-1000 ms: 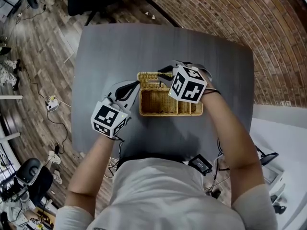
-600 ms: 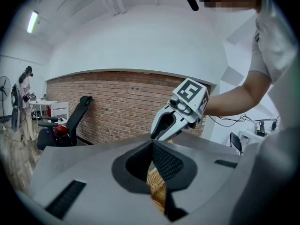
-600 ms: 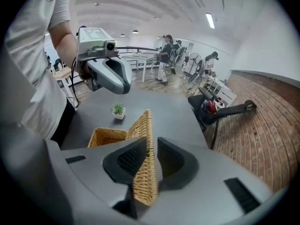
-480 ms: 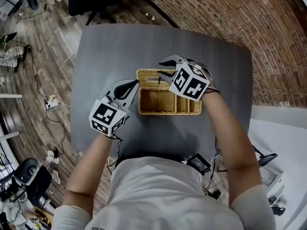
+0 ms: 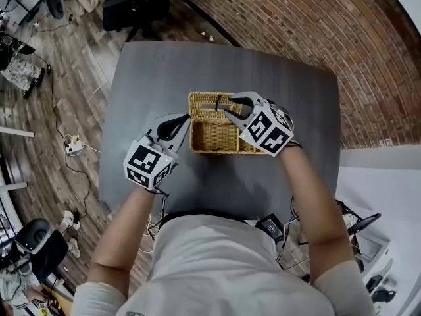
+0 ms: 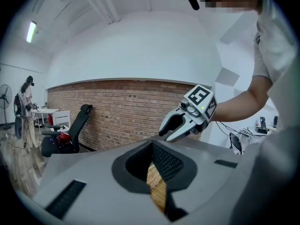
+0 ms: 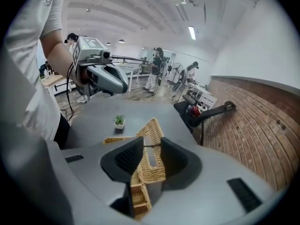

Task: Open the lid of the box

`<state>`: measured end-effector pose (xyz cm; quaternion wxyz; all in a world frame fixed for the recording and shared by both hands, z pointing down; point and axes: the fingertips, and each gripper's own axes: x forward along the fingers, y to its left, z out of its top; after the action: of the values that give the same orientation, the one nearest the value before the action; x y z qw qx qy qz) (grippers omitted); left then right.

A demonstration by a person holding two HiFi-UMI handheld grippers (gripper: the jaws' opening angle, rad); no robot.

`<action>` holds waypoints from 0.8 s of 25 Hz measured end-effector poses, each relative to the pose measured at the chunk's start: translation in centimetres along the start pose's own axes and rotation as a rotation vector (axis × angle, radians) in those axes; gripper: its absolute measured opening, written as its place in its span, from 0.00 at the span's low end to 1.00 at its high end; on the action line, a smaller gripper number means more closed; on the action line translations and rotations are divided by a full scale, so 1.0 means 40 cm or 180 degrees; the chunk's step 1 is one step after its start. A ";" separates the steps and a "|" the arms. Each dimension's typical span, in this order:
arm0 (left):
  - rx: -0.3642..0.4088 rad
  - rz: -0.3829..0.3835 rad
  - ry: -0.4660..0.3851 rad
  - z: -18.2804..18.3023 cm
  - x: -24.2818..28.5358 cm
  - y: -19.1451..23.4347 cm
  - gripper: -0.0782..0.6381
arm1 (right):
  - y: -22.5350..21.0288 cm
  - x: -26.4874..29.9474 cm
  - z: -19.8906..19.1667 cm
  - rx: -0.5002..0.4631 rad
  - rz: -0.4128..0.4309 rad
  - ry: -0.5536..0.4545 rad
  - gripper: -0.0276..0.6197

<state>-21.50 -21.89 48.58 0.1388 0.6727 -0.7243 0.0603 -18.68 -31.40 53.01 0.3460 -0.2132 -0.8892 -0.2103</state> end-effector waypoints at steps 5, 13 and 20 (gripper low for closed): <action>0.0051 0.0027 -0.0055 0.017 -0.043 -0.065 0.13 | 0.084 -0.069 -0.009 0.0096 -0.0118 -0.0168 0.23; -0.0009 0.0071 -0.0153 0.017 -0.123 -0.201 0.13 | 0.218 -0.186 -0.017 0.0412 -0.0422 -0.0545 0.23; -0.0089 0.0179 -0.0339 0.023 -0.199 -0.308 0.13 | 0.342 -0.292 0.022 0.0619 -0.0543 -0.1078 0.20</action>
<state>-8.96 -15.62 44.22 0.1077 0.6524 -0.7500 0.0183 -4.15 -22.46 47.29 0.1915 -0.1350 -0.9656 -0.1131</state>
